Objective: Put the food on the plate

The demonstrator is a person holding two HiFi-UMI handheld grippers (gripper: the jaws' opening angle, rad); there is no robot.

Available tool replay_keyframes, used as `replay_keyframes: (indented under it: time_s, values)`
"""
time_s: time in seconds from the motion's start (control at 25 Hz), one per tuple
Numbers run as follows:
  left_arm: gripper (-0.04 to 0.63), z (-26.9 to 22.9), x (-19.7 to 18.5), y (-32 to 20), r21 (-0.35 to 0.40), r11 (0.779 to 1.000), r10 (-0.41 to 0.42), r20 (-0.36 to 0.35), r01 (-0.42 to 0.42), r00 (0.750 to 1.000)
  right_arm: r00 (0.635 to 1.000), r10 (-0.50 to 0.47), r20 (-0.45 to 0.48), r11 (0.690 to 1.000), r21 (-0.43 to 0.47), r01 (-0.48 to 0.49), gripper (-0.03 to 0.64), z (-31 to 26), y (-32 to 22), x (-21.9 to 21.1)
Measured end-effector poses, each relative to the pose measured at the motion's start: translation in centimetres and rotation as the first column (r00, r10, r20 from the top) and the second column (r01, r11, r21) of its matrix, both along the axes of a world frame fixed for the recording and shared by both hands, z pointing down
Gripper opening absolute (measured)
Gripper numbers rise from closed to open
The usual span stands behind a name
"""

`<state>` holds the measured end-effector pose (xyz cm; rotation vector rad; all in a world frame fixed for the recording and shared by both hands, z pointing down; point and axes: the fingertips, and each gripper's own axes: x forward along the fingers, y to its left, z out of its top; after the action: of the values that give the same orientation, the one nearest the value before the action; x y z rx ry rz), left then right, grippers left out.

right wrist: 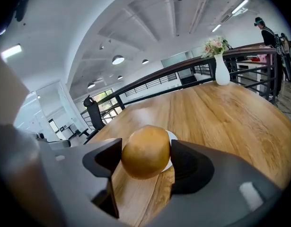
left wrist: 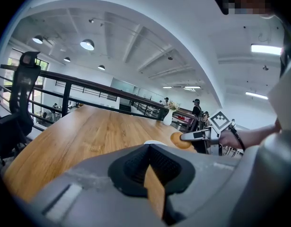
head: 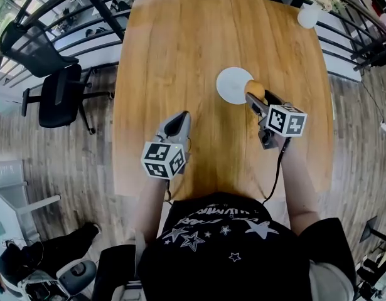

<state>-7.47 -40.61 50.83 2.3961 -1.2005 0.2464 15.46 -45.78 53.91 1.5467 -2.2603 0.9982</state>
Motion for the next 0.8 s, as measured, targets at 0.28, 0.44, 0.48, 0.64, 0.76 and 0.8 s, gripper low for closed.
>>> replay_keyframes:
  time_s: [0.28,0.44,0.48,0.64,0.76,0.8]
  values:
    - [0.002,0.7,-0.1,-1.3,-0.015,1.000,-0.018,-0.012,0.018,1.000,0.992,-0.027,-0.124,1.000,0.005,0.028,0.328,1.6,-2.6,-0.8]
    - [0.002,1.3,0.0,-1.7,-0.024,0.999,-0.021,-0.011,0.021,1.000,0.974,-0.066,-0.216,0.998,-0.001,0.067,0.328,2.7,-3.7,-1.5]
    - [0.002,1.4,0.0,-1.8,-0.027,0.999,-0.023,-0.010,0.022,1.000,0.971,-0.075,-0.228,0.997,-0.001,0.076,0.328,2.9,-4.0,-1.7]
    - [0.002,1.9,-0.1,-2.0,-0.041,0.999,-0.030,-0.013,0.030,0.999,0.963,-0.107,-0.249,0.994,-0.012,0.107,0.328,3.8,-4.7,-2.8]
    - [0.002,2.2,0.0,-1.9,-0.050,0.998,-0.032,-0.014,0.031,0.999,0.955,-0.127,-0.267,0.992,-0.021,0.126,0.328,4.6,-5.0,-3.2]
    - [0.002,2.3,0.0,-1.8,-0.053,0.998,-0.031,-0.014,0.030,0.999,0.954,-0.132,-0.270,0.991,-0.022,0.131,0.328,4.7,-5.0,-3.3]
